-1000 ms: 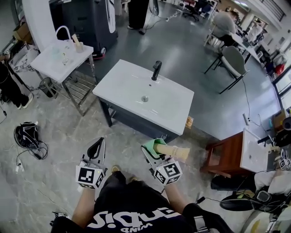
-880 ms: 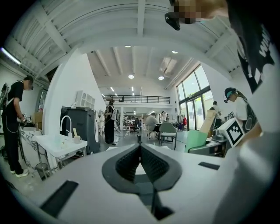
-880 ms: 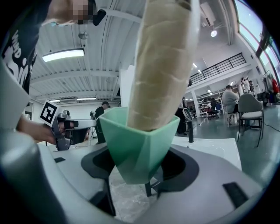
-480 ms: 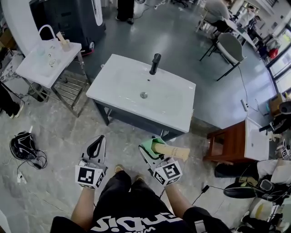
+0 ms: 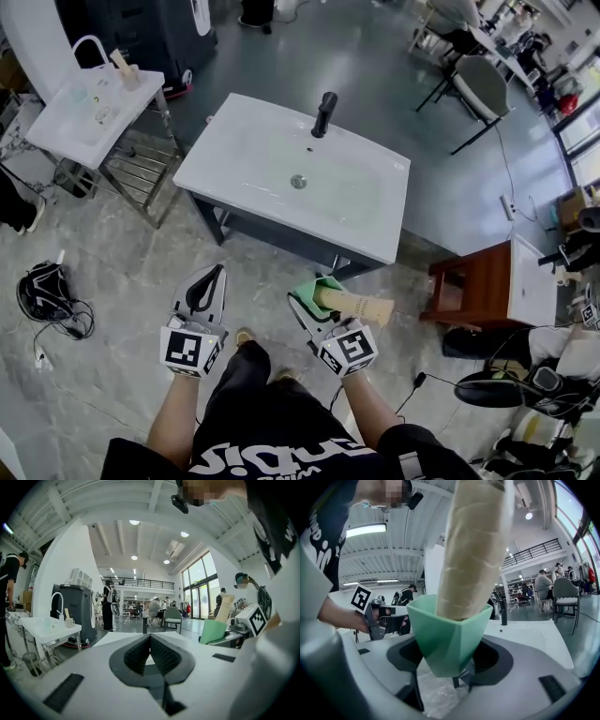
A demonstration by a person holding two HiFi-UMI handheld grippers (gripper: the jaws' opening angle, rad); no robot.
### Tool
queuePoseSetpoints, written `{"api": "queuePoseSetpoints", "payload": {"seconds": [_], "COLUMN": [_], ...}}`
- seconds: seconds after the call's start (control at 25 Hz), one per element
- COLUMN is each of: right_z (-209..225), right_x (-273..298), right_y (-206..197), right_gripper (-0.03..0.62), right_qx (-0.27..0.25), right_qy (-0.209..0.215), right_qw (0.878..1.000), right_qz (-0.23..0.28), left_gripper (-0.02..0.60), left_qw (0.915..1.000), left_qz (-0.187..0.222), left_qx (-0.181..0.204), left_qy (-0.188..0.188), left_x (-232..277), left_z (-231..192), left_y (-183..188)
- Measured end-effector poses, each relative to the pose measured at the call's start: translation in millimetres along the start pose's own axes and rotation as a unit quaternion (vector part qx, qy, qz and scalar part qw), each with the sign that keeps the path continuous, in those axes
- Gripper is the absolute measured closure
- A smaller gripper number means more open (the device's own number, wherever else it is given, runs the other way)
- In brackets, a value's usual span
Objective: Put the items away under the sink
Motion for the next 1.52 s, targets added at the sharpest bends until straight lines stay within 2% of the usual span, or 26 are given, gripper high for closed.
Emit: {"api": "queuePoseSetpoints", "payload": {"seconds": [0.36,0.64,0.88,1.04,1.28,1.52], "right_z": [3,4,12,18,23,27], "right_x": [4,20,45,66,94,113], "right_y": [-40,-92,-136,-172,-214,-264], "right_gripper": [0.290,0.290,0.290,0.290,0.290,0.290], "right_qx": [-0.009,-0.016,-0.026,-0.013,-0.016,-0.026], "right_qy": [0.004,0.007,0.014,0.011,0.016,0.014], "right_qw": [1.000,1.000,1.000,1.000,0.999,0.999], "right_qz": [-0.003,0.004,0.010,0.011,0.024,0.034], "left_gripper": [0.565,0.565,0.565,0.565,0.565,0.565], "left_qw": [1.0000,0.9999,0.9999,0.9999,0.9997,0.9997], "left_qz": [0.004,0.009,0.016,0.013,0.017,0.024], "left_qx": [-0.002,0.013,0.005,0.002,0.015,0.010], "left_qy": [0.001,0.003,0.005,0.003,0.001,0.003], "left_x": [4,8,26,37,52,64], "left_z": [-1,-9,-27,-39,-59,-75], "left_y": [-44,-99,-148,-185,-234,-285]}}
Point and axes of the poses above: the fingertips, and each gripper's own axes: x forward along the fingers, z to its right, y out of its top, the point moved 3 cm from there along -x, backward along the fingers, and after that the axes turned 6 degrees about -x, right-handed, at the moved point
